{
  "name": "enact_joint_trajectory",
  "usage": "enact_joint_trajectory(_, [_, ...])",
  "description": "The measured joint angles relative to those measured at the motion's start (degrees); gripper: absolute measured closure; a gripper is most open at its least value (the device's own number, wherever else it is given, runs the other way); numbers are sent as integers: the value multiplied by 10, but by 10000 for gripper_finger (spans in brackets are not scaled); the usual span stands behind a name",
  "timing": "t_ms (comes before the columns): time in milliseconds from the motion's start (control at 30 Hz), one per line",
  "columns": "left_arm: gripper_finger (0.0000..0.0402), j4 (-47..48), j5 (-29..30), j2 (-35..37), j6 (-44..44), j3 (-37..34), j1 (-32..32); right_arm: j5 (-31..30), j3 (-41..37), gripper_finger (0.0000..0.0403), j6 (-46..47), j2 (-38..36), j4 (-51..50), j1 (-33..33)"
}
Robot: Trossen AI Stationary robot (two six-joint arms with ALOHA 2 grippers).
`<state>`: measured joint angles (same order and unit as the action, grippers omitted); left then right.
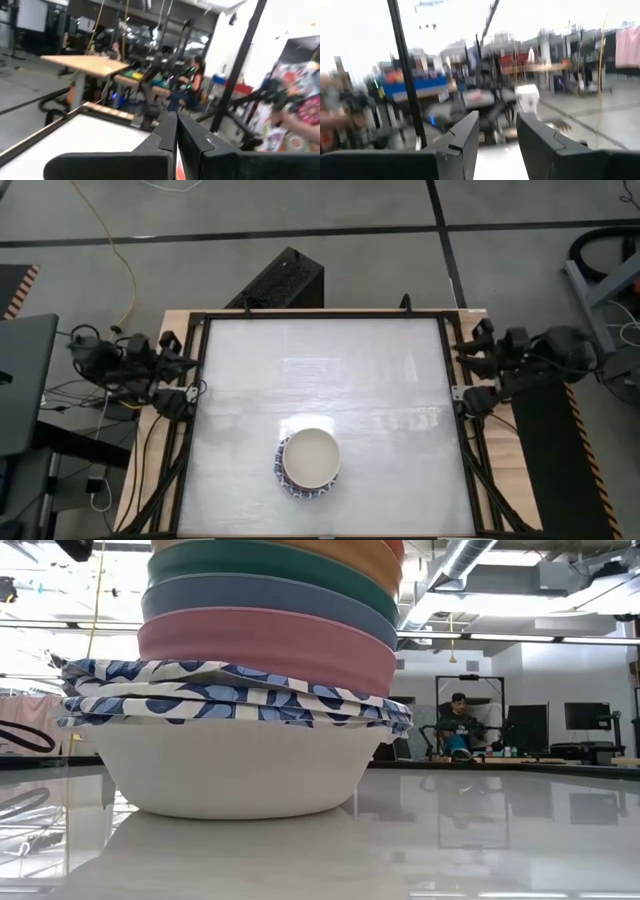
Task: Nest bowls inside each other
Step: Return to Home Position
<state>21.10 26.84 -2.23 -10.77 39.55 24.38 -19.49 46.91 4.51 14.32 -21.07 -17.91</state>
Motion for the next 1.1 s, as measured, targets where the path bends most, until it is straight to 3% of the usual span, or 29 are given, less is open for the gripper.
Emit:
enact_joint_trajectory(267, [401, -35, -22, 16, -13, -50, 4, -2, -138, 249, 15, -140, 72, 0])
enact_joint_trajectory(533, [401, -152, -36, 20, -74, -200, 4, -72, -243, 249, 66, -141, 99, 6])
enact_joint_trajectory(867, [401, -409, -86, 21, -110, -384, 4, -32, -417, 249, 59, -141, 305, 8])
enact_joint_trajectory(1000, [402, -373, -86, 20, -122, -389, 3, 13, -459, 249, 42, -142, 371, 8])
enact_joint_trajectory(1100, [402, -361, -88, 20, -127, -389, 3, 20, -465, 249, 49, -141, 355, 8])
